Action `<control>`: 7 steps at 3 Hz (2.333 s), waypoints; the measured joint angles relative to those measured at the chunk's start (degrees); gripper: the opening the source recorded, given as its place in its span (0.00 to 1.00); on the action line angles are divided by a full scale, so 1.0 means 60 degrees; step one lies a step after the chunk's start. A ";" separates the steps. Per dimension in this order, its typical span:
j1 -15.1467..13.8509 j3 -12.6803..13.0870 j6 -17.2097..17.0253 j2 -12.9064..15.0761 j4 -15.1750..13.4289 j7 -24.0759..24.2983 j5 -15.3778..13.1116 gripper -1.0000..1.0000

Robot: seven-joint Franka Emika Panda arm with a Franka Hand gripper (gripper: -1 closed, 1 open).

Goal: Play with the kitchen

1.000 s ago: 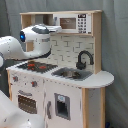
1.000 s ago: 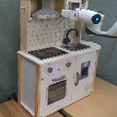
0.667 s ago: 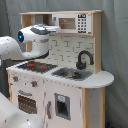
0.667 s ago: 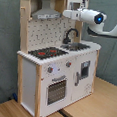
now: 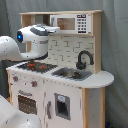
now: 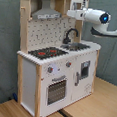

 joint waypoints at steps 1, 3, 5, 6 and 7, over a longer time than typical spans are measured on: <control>0.0068 -0.0048 0.0095 -0.0001 -0.0049 -0.0062 -0.0005 0.00; 0.0358 -0.0390 -0.0665 -0.0051 -0.0040 -0.0431 -0.0004 1.00; 0.1027 -0.1125 -0.1695 -0.1252 0.0182 0.0097 0.0083 1.00; 0.0982 -0.1111 -0.2091 -0.1728 0.0481 0.0900 0.0083 1.00; 0.0935 -0.1019 -0.2547 -0.2117 0.0828 0.1562 0.0081 1.00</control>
